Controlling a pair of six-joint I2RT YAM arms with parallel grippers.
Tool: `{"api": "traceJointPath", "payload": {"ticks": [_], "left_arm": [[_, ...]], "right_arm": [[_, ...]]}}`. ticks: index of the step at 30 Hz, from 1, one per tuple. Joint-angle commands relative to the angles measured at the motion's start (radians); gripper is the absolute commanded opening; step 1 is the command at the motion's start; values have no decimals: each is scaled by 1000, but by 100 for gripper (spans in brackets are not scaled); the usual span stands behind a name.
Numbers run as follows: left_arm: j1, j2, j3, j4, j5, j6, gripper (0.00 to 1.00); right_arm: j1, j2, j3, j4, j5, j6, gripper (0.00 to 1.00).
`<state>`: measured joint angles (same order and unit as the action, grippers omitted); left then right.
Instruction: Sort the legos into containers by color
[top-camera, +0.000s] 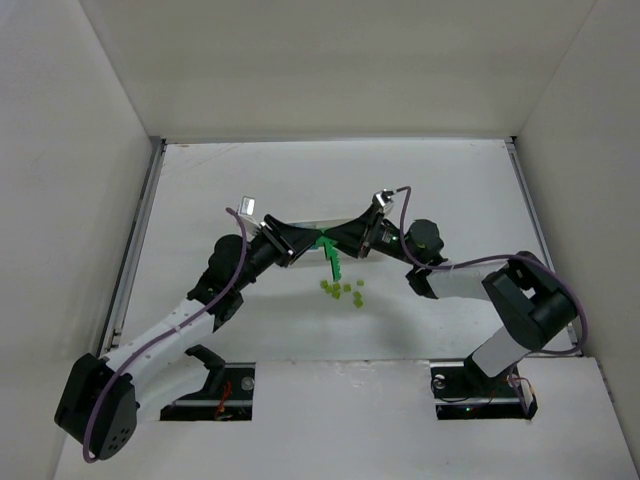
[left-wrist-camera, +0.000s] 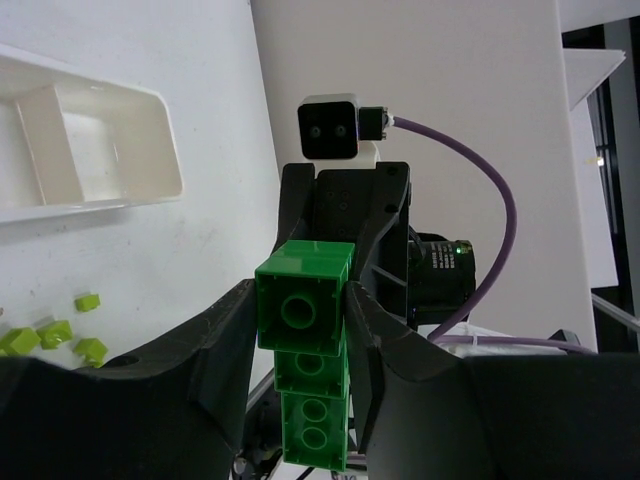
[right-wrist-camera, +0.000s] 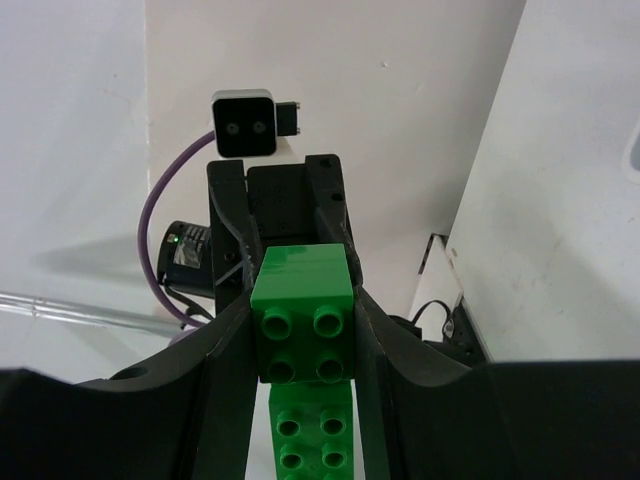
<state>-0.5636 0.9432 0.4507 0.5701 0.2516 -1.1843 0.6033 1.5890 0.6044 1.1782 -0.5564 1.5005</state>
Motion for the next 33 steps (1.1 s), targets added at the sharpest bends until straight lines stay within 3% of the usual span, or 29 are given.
{"api": "traceJointPath", "payload": {"ticks": [1,11,18,24,29,33], "left_arm": [[-12,-18,55,70,20,0,21],[24,-64,45,-1,31,25,16],[-3,86,169,-27,-18,155,15],[-89,261,312,-154,-213,391,15],[-158,385,365,-188,-374,549,15],[-178,462,394,-187,-414,604,15]], "right_arm": [[-10,-15,-9,90,1,12,32],[-124,-96,-78,83,-14,9,32],[-170,-147,-132,11,6,-74,32],[-176,-300,-135,-320,113,-322,32],[-167,-490,-98,-628,294,-535,33],[-152,-586,-94,-722,366,-597,33]]}}
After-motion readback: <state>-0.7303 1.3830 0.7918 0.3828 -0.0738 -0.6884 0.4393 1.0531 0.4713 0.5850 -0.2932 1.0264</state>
